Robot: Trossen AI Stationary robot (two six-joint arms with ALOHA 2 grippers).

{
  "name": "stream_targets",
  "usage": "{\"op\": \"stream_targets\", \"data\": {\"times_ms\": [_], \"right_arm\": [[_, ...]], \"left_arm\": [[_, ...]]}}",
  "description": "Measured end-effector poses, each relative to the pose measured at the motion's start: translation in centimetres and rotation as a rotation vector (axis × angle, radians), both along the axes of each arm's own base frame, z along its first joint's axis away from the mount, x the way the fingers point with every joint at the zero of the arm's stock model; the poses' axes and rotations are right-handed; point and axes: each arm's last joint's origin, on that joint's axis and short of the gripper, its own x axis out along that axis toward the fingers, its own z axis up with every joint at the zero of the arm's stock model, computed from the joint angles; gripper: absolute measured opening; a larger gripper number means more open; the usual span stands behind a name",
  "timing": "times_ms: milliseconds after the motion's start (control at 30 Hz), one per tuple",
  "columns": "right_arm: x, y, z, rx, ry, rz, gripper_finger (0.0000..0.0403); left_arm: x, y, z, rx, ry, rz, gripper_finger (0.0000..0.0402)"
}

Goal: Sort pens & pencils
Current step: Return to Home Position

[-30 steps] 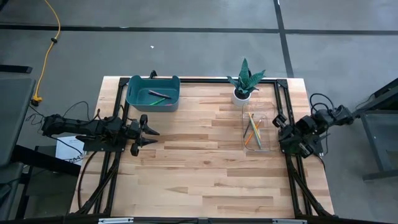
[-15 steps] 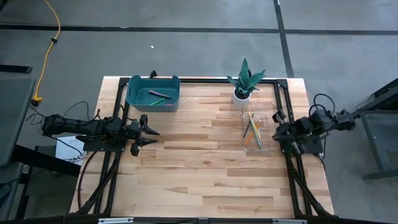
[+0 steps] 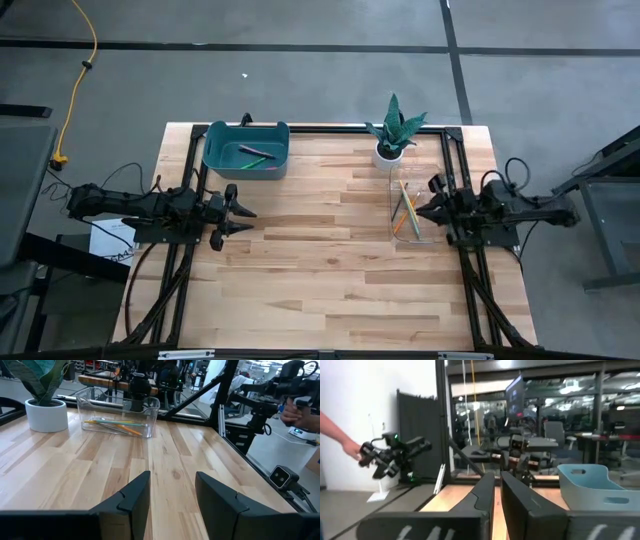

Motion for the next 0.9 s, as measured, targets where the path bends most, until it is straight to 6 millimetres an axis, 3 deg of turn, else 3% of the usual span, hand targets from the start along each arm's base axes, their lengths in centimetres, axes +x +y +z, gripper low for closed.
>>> {"op": "stream_targets", "data": {"times_ms": [200,467,900], "right_arm": [[0.7,-0.4,-2.0,0.052,-0.025,-0.03,0.0022],[0.7,-0.8,-2.1,0.022,-0.088,-0.032,0.0022],[1.2,-1.6,-4.6,0.059,0.178,-0.098,0.0022]], "left_arm": [[0.0,0.0,0.0,0.0,0.0,0.0,0.0145],[0.0,0.0,0.0,0.0,0.0,0.0,0.0145],[0.0,0.0,0.0,0.0,0.0,0.0,0.0145]]}}
